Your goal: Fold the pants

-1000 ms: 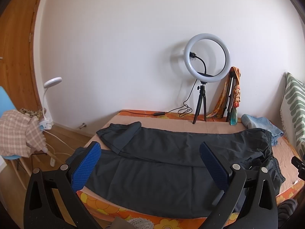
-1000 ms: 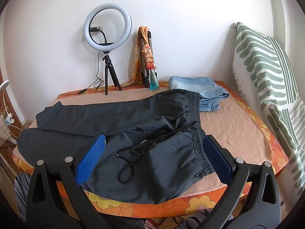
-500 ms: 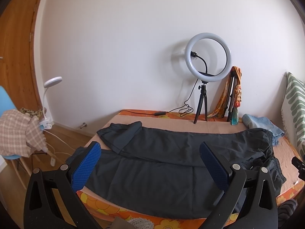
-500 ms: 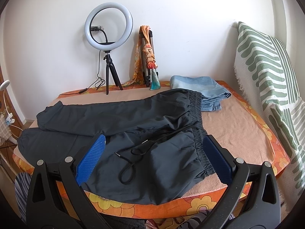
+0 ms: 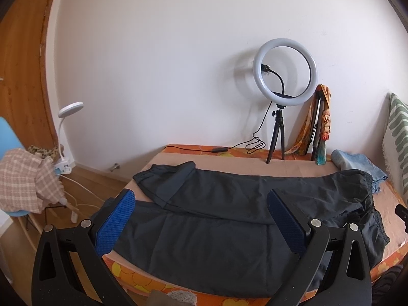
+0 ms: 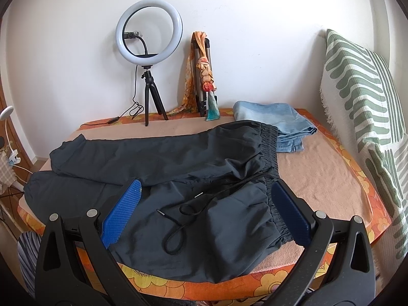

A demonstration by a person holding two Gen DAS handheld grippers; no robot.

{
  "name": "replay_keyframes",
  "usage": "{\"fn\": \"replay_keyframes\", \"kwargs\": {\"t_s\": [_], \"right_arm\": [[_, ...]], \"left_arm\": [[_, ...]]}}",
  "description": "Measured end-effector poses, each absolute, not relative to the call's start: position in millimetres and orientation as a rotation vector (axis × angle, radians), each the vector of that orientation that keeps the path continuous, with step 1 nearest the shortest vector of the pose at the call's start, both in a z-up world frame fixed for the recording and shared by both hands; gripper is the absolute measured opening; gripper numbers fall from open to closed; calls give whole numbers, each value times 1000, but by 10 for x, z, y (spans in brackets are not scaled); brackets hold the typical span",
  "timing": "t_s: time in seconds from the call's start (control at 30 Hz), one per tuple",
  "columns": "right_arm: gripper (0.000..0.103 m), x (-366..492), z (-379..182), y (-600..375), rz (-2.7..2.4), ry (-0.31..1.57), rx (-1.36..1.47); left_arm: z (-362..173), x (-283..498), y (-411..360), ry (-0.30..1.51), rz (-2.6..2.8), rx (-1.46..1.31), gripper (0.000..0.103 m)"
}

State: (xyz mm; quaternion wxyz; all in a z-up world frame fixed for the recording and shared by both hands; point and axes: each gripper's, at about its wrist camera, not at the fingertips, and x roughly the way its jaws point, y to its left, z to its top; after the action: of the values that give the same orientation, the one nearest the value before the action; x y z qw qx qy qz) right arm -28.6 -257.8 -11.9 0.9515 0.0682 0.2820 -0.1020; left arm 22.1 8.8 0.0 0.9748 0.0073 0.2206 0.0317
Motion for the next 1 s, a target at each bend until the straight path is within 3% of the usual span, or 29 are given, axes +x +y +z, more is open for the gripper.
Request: {"fn": "replay_keyframes", "kwargs": {"t_s": [0.53, 1.0], "right_arm": [[103, 550, 78, -2404, -59, 585, 66], [103, 1884, -100, -2212, 76, 689, -31]], "left_arm": [[-135, 933, 1086, 514, 68, -51, 103], [-552, 2371, 1818, 710, 70, -95, 100]]}}
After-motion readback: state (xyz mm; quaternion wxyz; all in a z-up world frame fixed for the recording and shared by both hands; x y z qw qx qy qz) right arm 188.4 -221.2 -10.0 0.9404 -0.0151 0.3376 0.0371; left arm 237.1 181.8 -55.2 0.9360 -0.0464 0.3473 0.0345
